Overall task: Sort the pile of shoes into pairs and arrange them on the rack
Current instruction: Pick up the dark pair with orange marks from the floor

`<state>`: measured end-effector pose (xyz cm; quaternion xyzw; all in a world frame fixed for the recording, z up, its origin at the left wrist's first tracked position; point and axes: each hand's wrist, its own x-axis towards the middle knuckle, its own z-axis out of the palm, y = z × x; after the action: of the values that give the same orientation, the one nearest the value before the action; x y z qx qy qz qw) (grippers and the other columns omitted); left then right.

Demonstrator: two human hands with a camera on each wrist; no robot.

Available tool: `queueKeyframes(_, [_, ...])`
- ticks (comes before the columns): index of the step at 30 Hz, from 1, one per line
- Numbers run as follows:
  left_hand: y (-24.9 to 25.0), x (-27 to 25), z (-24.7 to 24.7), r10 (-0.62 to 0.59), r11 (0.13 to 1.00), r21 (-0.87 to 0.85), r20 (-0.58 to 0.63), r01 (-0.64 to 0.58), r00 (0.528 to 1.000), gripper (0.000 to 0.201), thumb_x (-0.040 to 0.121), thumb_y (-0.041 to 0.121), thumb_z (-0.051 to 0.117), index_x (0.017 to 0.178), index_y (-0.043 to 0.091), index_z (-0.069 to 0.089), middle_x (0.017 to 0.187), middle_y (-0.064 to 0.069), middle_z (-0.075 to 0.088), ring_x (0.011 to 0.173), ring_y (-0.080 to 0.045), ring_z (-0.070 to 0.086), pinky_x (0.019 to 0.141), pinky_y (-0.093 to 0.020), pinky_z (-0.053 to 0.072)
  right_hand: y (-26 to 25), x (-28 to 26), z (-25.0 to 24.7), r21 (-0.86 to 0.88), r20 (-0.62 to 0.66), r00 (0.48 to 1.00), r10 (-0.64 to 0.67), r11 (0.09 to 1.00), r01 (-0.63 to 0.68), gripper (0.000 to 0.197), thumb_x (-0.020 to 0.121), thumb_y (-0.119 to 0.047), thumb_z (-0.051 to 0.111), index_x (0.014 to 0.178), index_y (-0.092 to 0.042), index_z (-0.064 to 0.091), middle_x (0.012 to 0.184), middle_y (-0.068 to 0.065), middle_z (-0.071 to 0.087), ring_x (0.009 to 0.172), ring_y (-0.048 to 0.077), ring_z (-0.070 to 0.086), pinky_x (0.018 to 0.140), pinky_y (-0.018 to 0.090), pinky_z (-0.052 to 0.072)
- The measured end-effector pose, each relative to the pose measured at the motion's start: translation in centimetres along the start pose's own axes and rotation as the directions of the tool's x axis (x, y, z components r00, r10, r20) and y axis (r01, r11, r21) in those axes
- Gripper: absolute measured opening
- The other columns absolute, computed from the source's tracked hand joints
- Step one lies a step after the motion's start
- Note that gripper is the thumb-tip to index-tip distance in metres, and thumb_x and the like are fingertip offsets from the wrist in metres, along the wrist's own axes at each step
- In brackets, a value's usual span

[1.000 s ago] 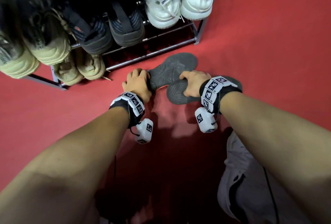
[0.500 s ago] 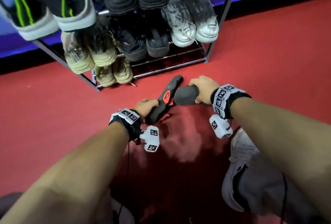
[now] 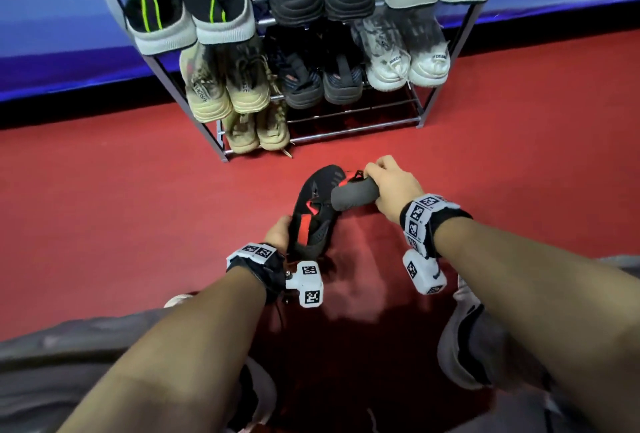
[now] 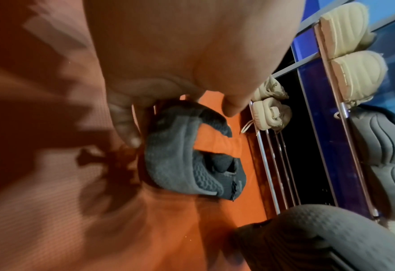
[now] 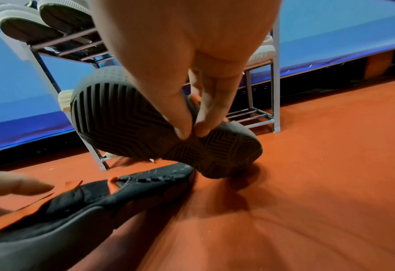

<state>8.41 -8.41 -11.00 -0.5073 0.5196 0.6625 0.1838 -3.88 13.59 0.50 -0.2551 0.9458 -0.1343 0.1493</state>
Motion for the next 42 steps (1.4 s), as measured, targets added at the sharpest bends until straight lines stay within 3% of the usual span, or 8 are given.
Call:
queueKeyframes(5, [1.6,-5.2,0.9,0.046,0.994,0.097,-0.012,-0.045,0.999,0.014,0.086,0.022,0.06,0.094,0.01,0.059,0.065,-0.007,0.057,0.063,-0.025,0.051,0.065,-0.03,0.043,-0.4,-0.3,1.5,0.124,0.004,1.0,0.004,0.992,-0.005,0.048,0.075,0.0,0.057,0.115,-0.027,0.056,0.152,0.001,0.033,0.123,0.036,0.051,0.098,0.04,0.048])
queueKeyframes(12, [0.0,-2.7,0.4,0.017,0.999,-0.026,-0.101,-0.02,0.995,0.034,0.062,0.01,0.068,0.093,-0.004,0.065,0.077,-0.019,0.064,0.075,-0.038,0.064,0.081,-0.066,0.053,0.4,-1.0,3.0,0.247,0.143,0.988,0.057,0.965,-0.091,0.034,0.076,0.006,0.046,0.094,-0.019,0.061,0.157,0.004,0.028,0.141,0.029,0.035,0.109,0.032,0.033])
queueKeyframes(20, [0.2,-4.4,1.4,0.018,0.99,0.143,-0.086,-0.006,0.996,0.006,0.08,0.006,0.066,0.083,0.001,0.065,0.075,-0.015,0.063,0.072,-0.031,0.06,0.067,-0.04,0.051,2.3,-1.2,5.7,0.482,0.242,0.876,0.416,0.733,-0.481,0.009,0.075,-0.019,0.067,0.082,-0.019,0.062,0.091,0.006,0.067,0.085,0.027,0.062,0.072,0.03,0.046])
queueKeyframes(24, [0.1,-4.0,2.3,-0.029,0.956,0.292,0.013,0.024,0.999,0.009,0.082,0.002,0.054,0.084,0.004,0.063,0.084,-0.018,0.059,0.067,-0.029,0.053,0.066,-0.037,0.044,3.9,-0.7,8.2,0.503,0.424,0.8,0.425,0.624,-0.598,0.076,0.056,-0.02,0.075,0.125,-0.028,0.045,0.108,0.003,0.064,0.097,0.026,0.065,0.088,0.045,0.056])
queueKeyframes(32, [-0.3,-3.4,2.7,0.005,0.926,0.378,0.05,-0.023,0.999,0.018,0.077,0.006,0.069,0.094,0.001,0.072,0.095,-0.018,0.072,0.084,-0.033,0.067,0.077,-0.041,0.055,3.1,-1.3,8.0,0.436,0.634,0.643,0.43,0.487,-0.757,0.035,0.085,-0.011,0.065,0.118,-0.006,0.055,0.111,0.019,0.063,0.096,0.037,0.068,0.084,0.048,0.058])
queueKeyframes(36, [-0.2,-3.6,3.0,0.018,0.943,0.33,0.088,-0.046,0.996,0.022,0.082,0.001,0.068,0.103,-0.002,0.072,0.091,-0.016,0.072,0.078,-0.03,0.068,0.074,-0.039,0.056,4.0,-0.5,8.3,0.448,0.679,0.636,0.367,0.479,-0.755,0.042,0.075,-0.013,0.069,0.113,0.001,0.06,0.099,0.027,0.067,0.062,0.035,0.069,0.049,0.04,0.058])
queueKeyframes(39, [0.1,-4.0,3.2,0.012,0.944,0.327,0.101,-0.045,0.995,0.014,0.083,0.001,0.066,0.096,0.0,0.071,0.08,-0.014,0.07,0.067,-0.027,0.064,0.068,-0.035,0.053,4.7,-0.7,8.6,0.495,0.695,0.646,0.316,0.441,-0.749,0.04,0.071,-0.012,0.069,0.109,-0.001,0.065,0.101,0.027,0.07,0.087,0.043,0.071,0.073,0.055,0.059])
queueKeyframes(42, [0.5,-4.4,3.6,-0.006,0.958,0.286,0.062,-0.012,0.998,0.011,0.085,-0.001,0.057,0.079,0.002,0.066,0.063,-0.011,0.066,0.051,-0.025,0.06,0.058,-0.032,0.051,4.6,-1.6,8.2,0.554,0.652,0.667,0.361,0.374,-0.744,0.028,0.077,-0.009,0.069,0.099,-0.026,0.062,0.1,0.011,0.072,0.094,0.03,0.069,0.077,0.04,0.057])
